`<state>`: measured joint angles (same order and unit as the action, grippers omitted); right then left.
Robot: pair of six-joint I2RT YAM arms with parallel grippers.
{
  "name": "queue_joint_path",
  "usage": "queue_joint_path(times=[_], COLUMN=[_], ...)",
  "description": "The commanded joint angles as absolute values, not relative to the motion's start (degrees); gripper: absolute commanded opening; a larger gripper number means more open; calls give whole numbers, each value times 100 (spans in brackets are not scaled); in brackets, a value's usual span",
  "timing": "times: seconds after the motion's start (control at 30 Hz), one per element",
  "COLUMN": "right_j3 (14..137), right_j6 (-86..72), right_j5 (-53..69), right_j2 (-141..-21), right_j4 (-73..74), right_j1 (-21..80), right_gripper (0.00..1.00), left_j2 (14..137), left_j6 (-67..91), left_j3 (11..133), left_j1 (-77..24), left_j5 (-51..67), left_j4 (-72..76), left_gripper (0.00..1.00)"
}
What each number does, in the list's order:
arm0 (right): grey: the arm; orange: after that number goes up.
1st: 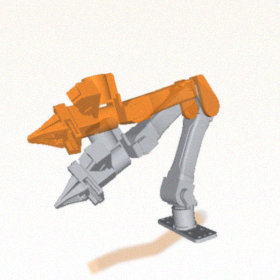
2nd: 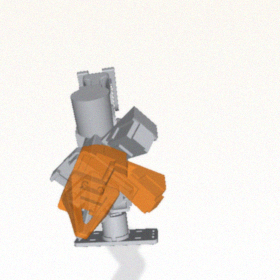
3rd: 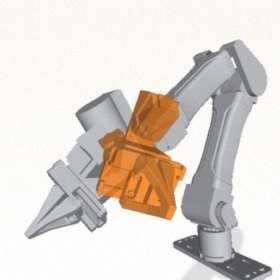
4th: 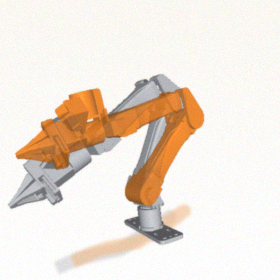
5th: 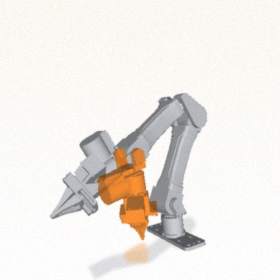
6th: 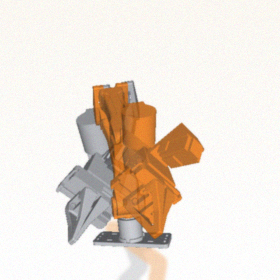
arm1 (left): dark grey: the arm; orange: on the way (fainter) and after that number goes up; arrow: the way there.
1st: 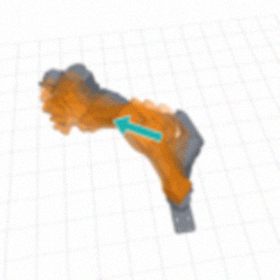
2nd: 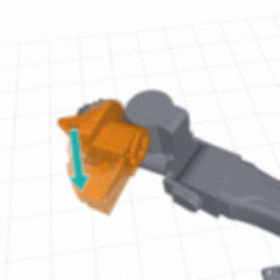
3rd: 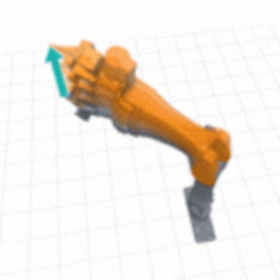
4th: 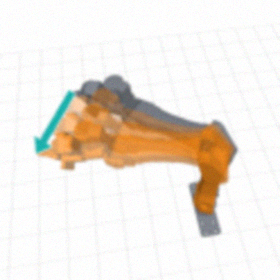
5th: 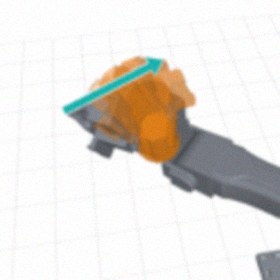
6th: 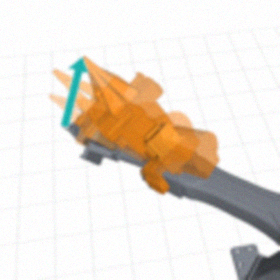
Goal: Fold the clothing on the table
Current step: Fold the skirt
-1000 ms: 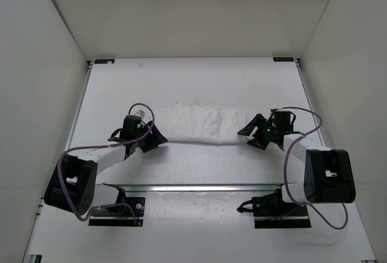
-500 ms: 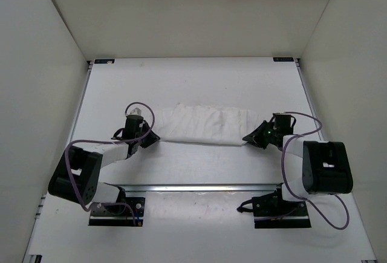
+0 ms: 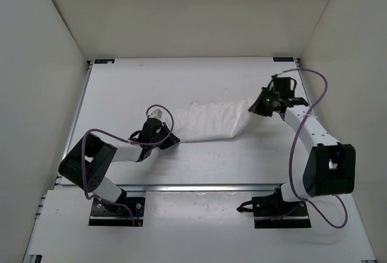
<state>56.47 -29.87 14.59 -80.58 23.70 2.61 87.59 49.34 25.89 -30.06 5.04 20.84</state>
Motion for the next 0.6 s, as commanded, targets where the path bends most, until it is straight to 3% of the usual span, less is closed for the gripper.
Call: queue_joint_path(times=[0.0, 0.3, 0.57], right_j3=[6625, 7506, 8419], right_j6=[-2558, -3093, -3156], right_j5=[932, 1036, 1405], right_j2=[-8411, -9359, -10686], right_j4=[3120, 2077, 2048], right_j1=[1194, 3224, 3998], right_gripper=[0, 0, 0], left_j2=[8816, 8649, 8596], left_j6=[5115, 5063, 4922], left_j3=[2602, 2470, 2250], left_j1=[-3033, -2970, -2971], left_j5=[519, 457, 615], left_j4=[2294, 2329, 2548], left_gripper=[0, 0, 0])
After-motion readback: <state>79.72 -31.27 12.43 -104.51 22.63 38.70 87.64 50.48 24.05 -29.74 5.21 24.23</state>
